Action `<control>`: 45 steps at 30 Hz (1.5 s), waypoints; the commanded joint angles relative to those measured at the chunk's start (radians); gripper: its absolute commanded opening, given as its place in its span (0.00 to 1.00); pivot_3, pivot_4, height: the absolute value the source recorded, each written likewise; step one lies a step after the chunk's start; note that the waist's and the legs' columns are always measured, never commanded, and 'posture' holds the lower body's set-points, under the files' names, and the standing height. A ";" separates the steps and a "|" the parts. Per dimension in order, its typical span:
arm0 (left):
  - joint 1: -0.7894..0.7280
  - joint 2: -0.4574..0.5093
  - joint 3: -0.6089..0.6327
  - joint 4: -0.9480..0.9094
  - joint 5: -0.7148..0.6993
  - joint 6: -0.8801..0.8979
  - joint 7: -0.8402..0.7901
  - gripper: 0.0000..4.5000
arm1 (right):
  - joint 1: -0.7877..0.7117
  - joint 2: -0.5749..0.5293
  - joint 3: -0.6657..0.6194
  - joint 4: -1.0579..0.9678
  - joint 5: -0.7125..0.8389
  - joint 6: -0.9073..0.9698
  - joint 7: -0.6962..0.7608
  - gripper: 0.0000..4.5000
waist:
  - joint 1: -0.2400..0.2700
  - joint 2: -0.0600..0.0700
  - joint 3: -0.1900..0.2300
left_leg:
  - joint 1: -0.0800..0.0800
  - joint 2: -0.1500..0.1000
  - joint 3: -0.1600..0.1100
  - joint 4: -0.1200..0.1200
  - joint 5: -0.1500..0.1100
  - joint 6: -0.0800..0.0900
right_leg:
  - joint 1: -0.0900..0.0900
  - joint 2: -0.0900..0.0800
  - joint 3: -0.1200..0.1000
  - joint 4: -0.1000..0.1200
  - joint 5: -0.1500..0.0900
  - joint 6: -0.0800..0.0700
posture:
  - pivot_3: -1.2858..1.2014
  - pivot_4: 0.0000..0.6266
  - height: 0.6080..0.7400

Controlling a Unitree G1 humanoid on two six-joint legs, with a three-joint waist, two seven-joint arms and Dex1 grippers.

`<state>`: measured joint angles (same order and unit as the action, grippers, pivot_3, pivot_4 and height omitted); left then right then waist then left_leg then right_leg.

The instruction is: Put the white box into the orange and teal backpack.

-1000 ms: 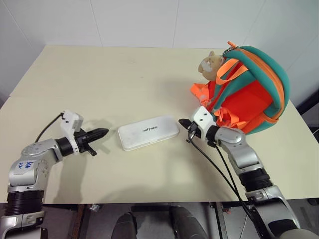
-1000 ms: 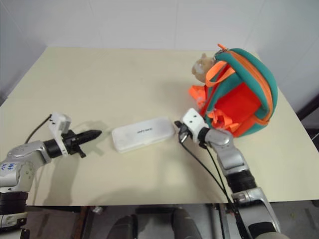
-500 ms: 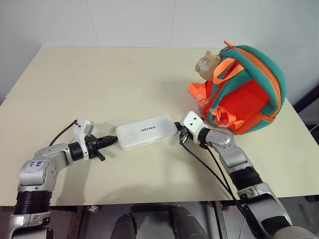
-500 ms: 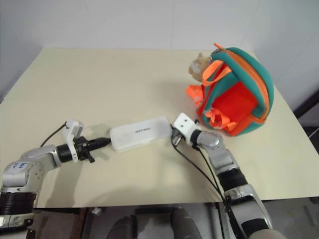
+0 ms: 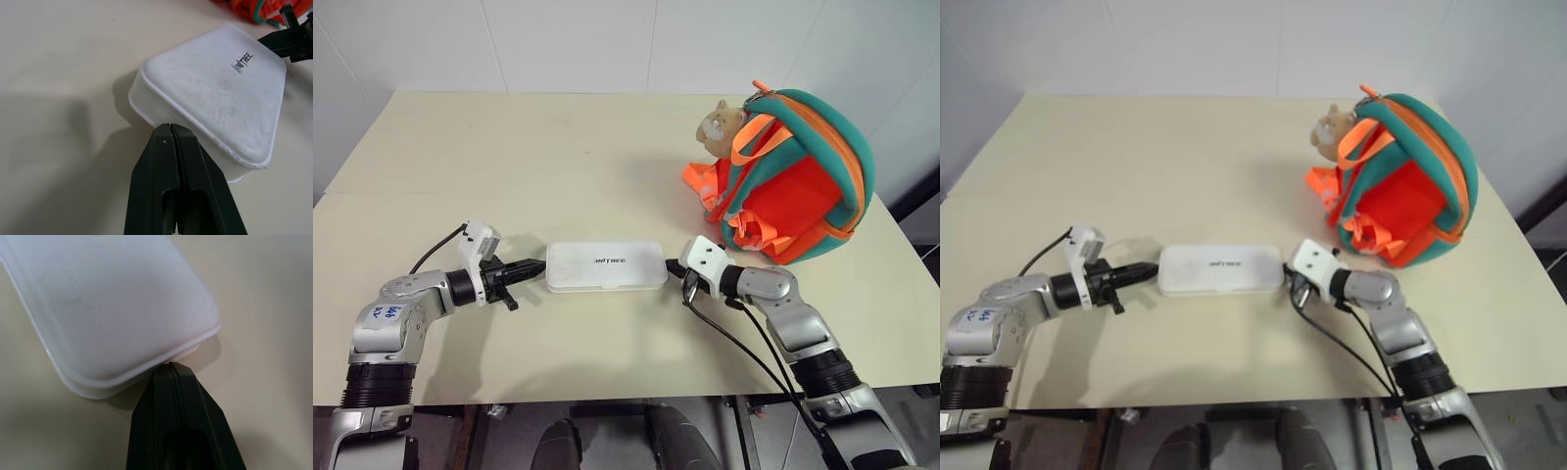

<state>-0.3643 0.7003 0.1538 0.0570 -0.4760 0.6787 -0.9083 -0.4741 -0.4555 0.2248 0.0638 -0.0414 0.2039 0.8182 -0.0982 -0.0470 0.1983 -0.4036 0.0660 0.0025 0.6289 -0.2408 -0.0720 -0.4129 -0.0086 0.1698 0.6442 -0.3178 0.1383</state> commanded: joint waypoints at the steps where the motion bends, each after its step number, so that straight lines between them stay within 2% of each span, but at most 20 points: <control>1: -0.003 -0.005 -0.071 -0.070 -0.033 0.021 -0.077 0.01 | 0.023 0.011 0.057 -0.123 0.064 0.026 0.091 0.00 | 0.000 0.000 0.000 | 0.000 0.000 0.000 0.000 0.000 0.000 | 0.000 0.000 0.000 0.000 0.000 0.000 | 0.52 0.24 1.00; 16: 0.061 0.033 -0.126 -0.192 -0.034 0.134 -0.078 0.01 | 0.105 -0.079 0.039 -0.347 0.128 0.229 0.174 0.00 | 0.013 0.000 0.000 | 0.000 0.000 0.000 0.000 0.000 0.000 | 0.000 0.000 0.000 -0.001 -0.001 -0.001 | 0.52 0.24 1.00; 28: 0.058 0.024 -0.144 -0.203 0.000 0.182 -0.043 0.01 | 0.072 -0.095 0.032 -0.284 0.081 0.209 0.149 0.00 | 0.015 0.000 0.000 | 0.000 0.000 0.000 0.001 0.000 0.000 | 0.001 0.000 0.000 -0.001 -0.005 -0.008 | 0.52 0.24 1.00; 40: 0.036 0.044 -0.049 -0.177 -0.001 0.133 -0.015 0.01 | 0.085 -0.154 -0.089 -0.286 0.104 0.223 0.113 0.00 | 0.015 0.000 0.000 | 0.000 -0.001 0.000 0.001 0.000 0.001 | 0.001 -0.001 0.000 -0.001 -0.005 -0.009 | 0.52 0.24 1.00; 45: 0.027 0.045 -0.007 -0.155 -0.011 0.086 -0.015 0.01 | 0.082 -0.183 -0.128 -0.278 0.122 0.231 0.106 0.00 | 0.015 0.000 0.000 | 0.000 -0.001 0.000 -0.001 0.000 0.000 | 0.000 -0.001 0.000 -0.001 -0.001 -0.002 | 0.52 0.24 1.00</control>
<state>-0.3260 0.7401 0.1146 -0.0979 -0.4672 0.7851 -0.9195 -0.3832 -0.6213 0.1354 -0.1892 0.0601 0.4404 0.9263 -0.0831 -0.0472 0.1982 -0.4040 0.0653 0.0020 0.6281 -0.2411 -0.0718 -0.4130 -0.0093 0.1697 0.6422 -0.3191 0.1364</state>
